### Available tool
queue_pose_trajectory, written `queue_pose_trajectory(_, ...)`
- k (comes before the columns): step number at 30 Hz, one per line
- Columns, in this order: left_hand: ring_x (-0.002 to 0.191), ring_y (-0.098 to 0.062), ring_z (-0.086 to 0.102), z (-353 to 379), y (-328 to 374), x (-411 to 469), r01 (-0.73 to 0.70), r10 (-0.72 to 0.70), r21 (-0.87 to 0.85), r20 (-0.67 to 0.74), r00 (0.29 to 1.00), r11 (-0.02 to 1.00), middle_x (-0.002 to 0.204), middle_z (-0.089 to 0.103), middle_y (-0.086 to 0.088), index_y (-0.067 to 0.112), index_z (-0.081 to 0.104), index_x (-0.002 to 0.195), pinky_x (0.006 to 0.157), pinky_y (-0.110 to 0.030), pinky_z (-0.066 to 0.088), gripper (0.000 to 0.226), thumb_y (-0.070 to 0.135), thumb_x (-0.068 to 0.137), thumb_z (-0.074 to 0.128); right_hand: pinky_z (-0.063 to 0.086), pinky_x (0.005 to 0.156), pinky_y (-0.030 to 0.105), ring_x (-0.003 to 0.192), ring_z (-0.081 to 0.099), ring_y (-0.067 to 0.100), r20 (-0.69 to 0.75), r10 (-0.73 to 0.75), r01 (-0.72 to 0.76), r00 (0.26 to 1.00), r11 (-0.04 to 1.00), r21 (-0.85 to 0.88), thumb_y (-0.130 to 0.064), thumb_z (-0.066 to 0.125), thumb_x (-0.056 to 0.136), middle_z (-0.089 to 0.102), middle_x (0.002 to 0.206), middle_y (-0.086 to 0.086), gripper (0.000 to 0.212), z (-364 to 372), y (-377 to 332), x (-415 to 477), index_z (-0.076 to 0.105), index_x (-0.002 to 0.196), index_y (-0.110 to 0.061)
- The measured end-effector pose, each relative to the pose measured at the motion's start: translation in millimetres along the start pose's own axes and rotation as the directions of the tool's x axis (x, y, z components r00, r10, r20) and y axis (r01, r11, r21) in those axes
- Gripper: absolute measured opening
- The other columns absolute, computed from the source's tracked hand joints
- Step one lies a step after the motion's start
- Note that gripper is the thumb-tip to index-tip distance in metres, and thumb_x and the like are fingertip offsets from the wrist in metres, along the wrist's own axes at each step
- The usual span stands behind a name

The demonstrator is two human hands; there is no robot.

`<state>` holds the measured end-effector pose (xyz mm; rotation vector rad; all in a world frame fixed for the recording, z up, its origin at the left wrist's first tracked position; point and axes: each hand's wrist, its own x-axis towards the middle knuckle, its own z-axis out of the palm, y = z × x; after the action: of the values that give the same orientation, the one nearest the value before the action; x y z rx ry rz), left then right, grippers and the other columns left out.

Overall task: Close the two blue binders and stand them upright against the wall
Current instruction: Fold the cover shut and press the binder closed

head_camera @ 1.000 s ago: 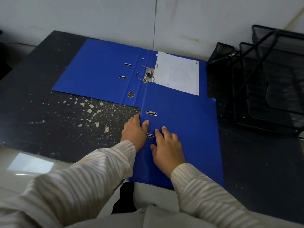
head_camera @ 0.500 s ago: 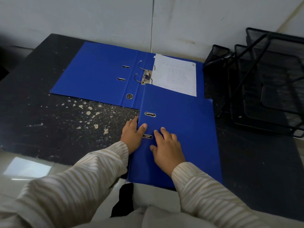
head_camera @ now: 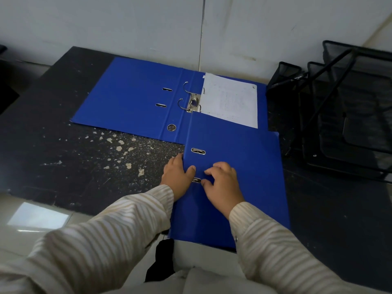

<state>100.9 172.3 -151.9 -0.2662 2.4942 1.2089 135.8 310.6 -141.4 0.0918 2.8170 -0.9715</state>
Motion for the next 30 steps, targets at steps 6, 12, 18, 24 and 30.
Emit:
queue_pose_trajectory(6,0.112,-0.037,0.058,-18,29,21,0.108,-0.086,-0.217,0.109,0.990,0.970,0.124,0.059,-0.015,0.013,0.058,0.119,0.096,-0.054,0.049,0.063,0.028,0.058,0.057,0.016,0.117,0.045,0.144,0.009,0.025,0.082,0.050,-0.056,0.995,0.996,0.070,-0.025,0.060,0.089,0.017,0.156,0.007,0.042,-5,-15,40,0.046,0.127,-0.015)
queue_pose_trajectory(12,0.118,-0.033,0.056,-24,33,56,0.149,-0.111,-0.251,0.159,0.981,0.957,0.138,0.050,-0.015,0.009,0.046,0.136,0.100,-0.050,0.048,0.052,0.037,0.093,0.054,0.022,0.114,0.044,0.143,0.012,0.025,0.105,0.097,-0.084,0.990,0.989,-0.122,-0.035,0.057,0.089,0.016,0.156,0.004,0.063,-3,-18,52,0.028,0.143,-0.019)
queue_pose_trajectory(18,0.129,-0.039,0.043,-16,37,67,0.098,-0.104,0.056,0.121,0.987,0.994,0.144,0.038,-0.019,0.009,0.036,0.143,0.108,-0.049,0.038,0.055,0.038,0.097,0.047,0.042,0.094,0.041,0.122,0.032,0.027,0.032,0.117,-0.108,0.993,0.971,-0.214,-0.042,0.057,0.087,0.036,0.136,0.005,0.060,-7,-21,50,0.033,0.139,-0.024)
queue_pose_trajectory(24,0.133,-0.041,0.033,-4,38,67,0.058,-0.068,0.200,0.043,0.997,0.978,0.145,0.034,-0.022,0.005,0.029,0.143,0.106,-0.049,0.033,0.051,0.032,0.100,0.039,0.041,0.089,0.043,0.118,0.035,0.028,0.065,0.165,-0.141,0.984,0.950,-0.279,-0.049,0.052,0.087,0.035,0.134,0.004,0.059,-8,-22,50,0.028,0.139,-0.032)
queue_pose_trajectory(30,0.136,-0.040,0.031,-4,27,66,-0.013,0.007,0.190,0.036,0.999,0.982,0.148,0.032,-0.022,0.007,0.023,0.149,0.107,-0.049,0.031,0.059,0.037,0.100,0.037,0.041,0.092,0.041,0.126,0.028,0.028,0.130,0.214,-0.166,0.968,0.938,-0.303,-0.048,0.053,0.088,0.027,0.144,0.002,0.070,-12,-20,44,0.019,0.145,-0.025)
